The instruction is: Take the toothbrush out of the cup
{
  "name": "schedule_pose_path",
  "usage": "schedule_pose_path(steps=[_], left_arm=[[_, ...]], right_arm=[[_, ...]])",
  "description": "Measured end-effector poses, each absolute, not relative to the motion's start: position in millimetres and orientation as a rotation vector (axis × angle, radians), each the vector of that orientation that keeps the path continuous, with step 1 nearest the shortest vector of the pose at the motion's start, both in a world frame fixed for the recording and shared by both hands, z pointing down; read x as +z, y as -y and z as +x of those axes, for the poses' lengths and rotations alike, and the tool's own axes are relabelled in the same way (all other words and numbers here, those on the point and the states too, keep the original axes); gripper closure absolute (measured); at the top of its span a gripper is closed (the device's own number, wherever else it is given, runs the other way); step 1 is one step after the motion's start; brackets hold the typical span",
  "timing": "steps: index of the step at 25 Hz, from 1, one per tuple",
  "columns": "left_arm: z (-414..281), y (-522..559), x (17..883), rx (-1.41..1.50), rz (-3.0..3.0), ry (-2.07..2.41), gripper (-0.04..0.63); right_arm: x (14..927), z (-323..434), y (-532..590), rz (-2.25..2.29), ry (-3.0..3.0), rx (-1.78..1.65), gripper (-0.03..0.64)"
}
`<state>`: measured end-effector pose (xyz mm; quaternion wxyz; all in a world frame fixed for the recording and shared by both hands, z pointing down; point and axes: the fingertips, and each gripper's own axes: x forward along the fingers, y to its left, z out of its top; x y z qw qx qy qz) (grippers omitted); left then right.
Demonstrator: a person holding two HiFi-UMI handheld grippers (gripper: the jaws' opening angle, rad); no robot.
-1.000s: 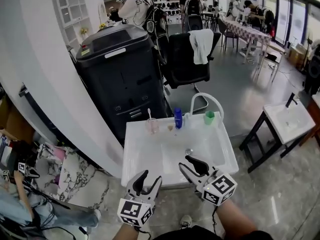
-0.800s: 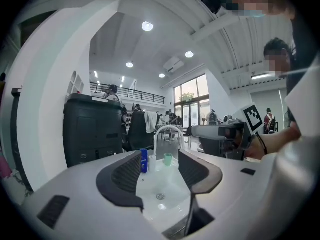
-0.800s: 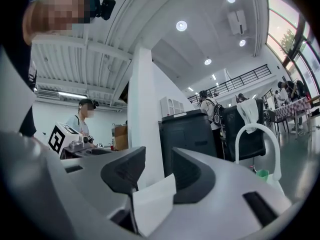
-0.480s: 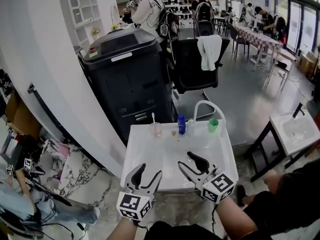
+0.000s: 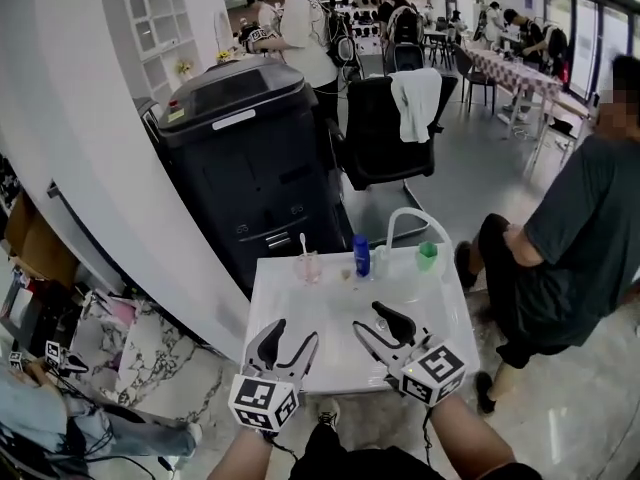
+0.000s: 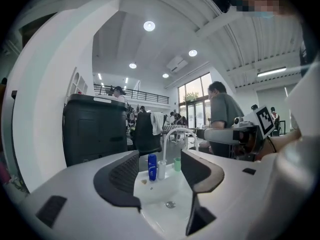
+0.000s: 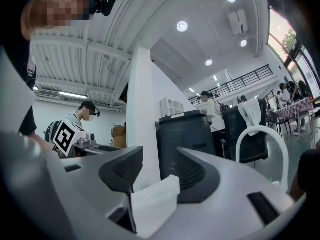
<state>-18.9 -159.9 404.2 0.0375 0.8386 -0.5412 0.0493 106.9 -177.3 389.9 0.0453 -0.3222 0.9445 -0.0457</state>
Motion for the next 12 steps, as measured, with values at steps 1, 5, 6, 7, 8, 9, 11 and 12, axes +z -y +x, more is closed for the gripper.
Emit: schedule_pose_path(steps=[1, 5, 6, 7, 8, 9, 11, 12], left_arm=[[-22, 168, 405, 0.149, 2.576, 1.661, 0.328], [-33, 199, 410, 0.139, 2.576, 1.643, 0.328], [-36, 206, 412, 0.137, 2.573, 1.633, 0.328], [-40, 214, 414, 0.135, 2.571, 1.623, 0.327], [-43, 223, 416, 0.134, 2.570, 1.614, 0.327], [-46, 232, 418, 0.135, 2.569, 1.605, 0.327], [-53, 249, 424, 0.141, 2.564, 1.590, 0.327], [-57, 258, 427, 0.145, 2.561, 1.585, 0.327]], right_arm=[[390, 106, 183, -0.993, -2.884, -0.136, 0.417], [395, 99, 207, -1.025, -2.876, -0.140, 0.417], [397, 97, 213, -1.033, -2.873, -0.146, 0.417], [399, 94, 219, -1.040, -2.871, -0.151, 0.417], [401, 91, 226, -1.047, -2.870, -0.154, 0.417], [403, 88, 233, -1.055, -2.869, -0.156, 0.417], [407, 83, 248, -1.073, -2.868, -0.167, 0.417], [409, 80, 255, -1.082, -2.868, -0.175, 0.417]])
